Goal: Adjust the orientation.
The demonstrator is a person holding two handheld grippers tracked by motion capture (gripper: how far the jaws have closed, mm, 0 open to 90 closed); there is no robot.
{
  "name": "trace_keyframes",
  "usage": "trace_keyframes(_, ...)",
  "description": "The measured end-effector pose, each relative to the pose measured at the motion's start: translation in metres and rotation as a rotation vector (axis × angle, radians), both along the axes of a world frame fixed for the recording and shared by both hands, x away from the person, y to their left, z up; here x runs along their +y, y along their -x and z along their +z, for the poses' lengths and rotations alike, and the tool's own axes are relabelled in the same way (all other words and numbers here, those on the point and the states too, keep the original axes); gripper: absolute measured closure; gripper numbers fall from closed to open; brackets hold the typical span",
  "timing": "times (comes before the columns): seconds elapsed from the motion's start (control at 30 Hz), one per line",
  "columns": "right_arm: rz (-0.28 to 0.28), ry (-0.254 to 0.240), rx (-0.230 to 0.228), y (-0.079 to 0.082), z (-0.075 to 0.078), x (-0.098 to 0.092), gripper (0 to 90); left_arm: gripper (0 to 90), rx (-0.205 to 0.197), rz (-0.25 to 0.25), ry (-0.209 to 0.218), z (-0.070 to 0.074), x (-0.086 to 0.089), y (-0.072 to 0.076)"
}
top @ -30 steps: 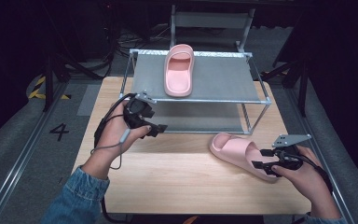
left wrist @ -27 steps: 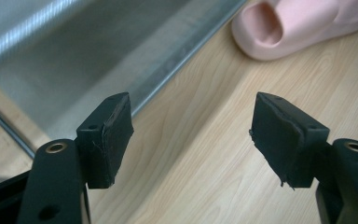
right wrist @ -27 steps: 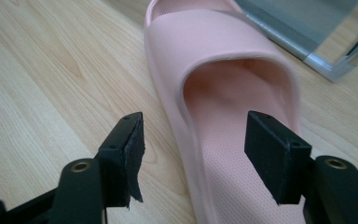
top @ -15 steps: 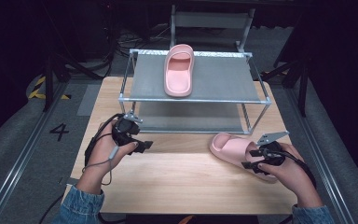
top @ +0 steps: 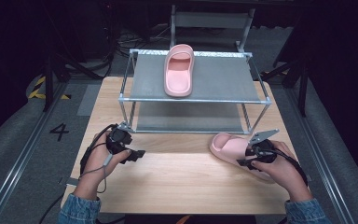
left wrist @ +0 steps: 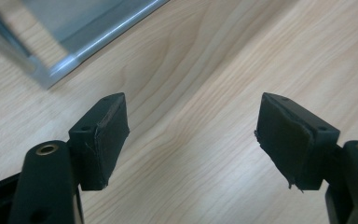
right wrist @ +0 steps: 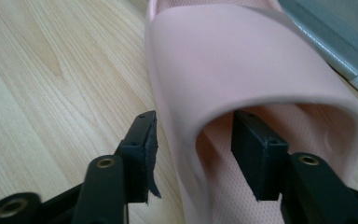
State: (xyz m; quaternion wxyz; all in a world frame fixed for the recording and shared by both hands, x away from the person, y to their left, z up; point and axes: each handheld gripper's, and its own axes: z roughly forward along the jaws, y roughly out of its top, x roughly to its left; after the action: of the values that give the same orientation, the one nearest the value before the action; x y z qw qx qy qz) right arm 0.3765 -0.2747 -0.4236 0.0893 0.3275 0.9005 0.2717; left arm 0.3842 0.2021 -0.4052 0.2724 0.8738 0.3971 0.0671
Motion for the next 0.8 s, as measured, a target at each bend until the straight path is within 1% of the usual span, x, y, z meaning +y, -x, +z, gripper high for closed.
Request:
trace_keyframes(0.03, 0.003, 0.004, 0.000, 0.000, 0.000, 0.002, 54.3, 25.9, 0.008, 0.009, -0.001, -0.003, 0.003, 0.000)
trace_keyframes(0.07, 0.003, 0.004, 0.000, 0.000, 0.000, 0.002, 54.3, 25.8, 0.008, 0.009, -0.001, -0.003, 0.003, 0.000)
trace_keyframes(0.2, 0.017, 0.014, 0.003, -0.001, -0.002, 0.007, 57.8, 25.6, 0.025, 0.031, -0.004, -0.014, 0.015, -0.001)
trace_keyframes(0.23, 0.017, 0.014, 0.006, -0.002, -0.002, 0.008, 58.9, 25.2, 0.025, 0.031, -0.004, -0.014, 0.015, -0.001)
trace_keyframes(0.27, 0.022, 0.019, 0.002, -0.002, -0.003, 0.009, 60.0, 25.0, 0.042, 0.027, -0.009, -0.019, 0.019, -0.001)
trace_keyframes(0.33, 0.023, 0.025, 0.003, -0.002, -0.004, 0.010, 60.9, 24.9, 0.048, 0.032, -0.010, -0.021, 0.021, -0.001)
trace_keyframes(0.4, 0.030, 0.034, -0.003, -0.003, -0.006, 0.012, 63.9, 24.8, 0.050, 0.039, -0.017, -0.024, 0.024, 0.000)
trace_keyframes(0.43, 0.036, 0.038, -0.010, -0.003, -0.007, 0.013, 65.8, 24.6, 0.049, 0.044, -0.017, -0.026, 0.026, 0.000)
trace_keyframes(0.47, 0.043, 0.043, -0.015, -0.003, -0.007, 0.015, 71.5, 24.5, 0.056, 0.048, -0.016, -0.027, 0.028, 0.000)
trace_keyframes(0.5, 0.043, 0.043, -0.015, -0.003, -0.007, 0.015, 71.5, 24.5, 0.057, 0.045, -0.019, -0.028, 0.030, 0.000)
trace_keyframes(0.53, 0.047, 0.045, -0.017, -0.003, -0.006, 0.015, 73.8, 24.4, 0.058, 0.050, -0.018, -0.030, 0.032, 0.001)
trace_keyframes(0.63, 0.056, 0.048, -0.020, -0.003, -0.005, 0.017, 75.4, 23.6, 0.067, 0.028, -0.022, -0.034, 0.041, 0.003)
trace_keyframes(0.67, 0.062, 0.047, -0.021, -0.003, -0.005, 0.018, 76.4, 23.5, 0.073, 0.029, -0.020, -0.035, 0.043, 0.003)
trace_keyframes(0.73, 0.067, 0.054, -0.019, -0.002, -0.004, 0.021, 78.5, 23.6, 0.071, 0.049, -0.036, -0.039, 0.050, 0.004)
trace_keyframes(0.77, 0.067, 0.054, -0.019, -0.002, -0.004, 0.021, 78.5, 23.9, 0.071, 0.049, -0.036, -0.039, 0.050, 0.004)
trace_keyframes(0.8, 0.070, 0.053, -0.021, -0.002, -0.005, 0.021, 78.9, 23.9, 0.071, 0.060, -0.042, -0.040, 0.053, 0.003)
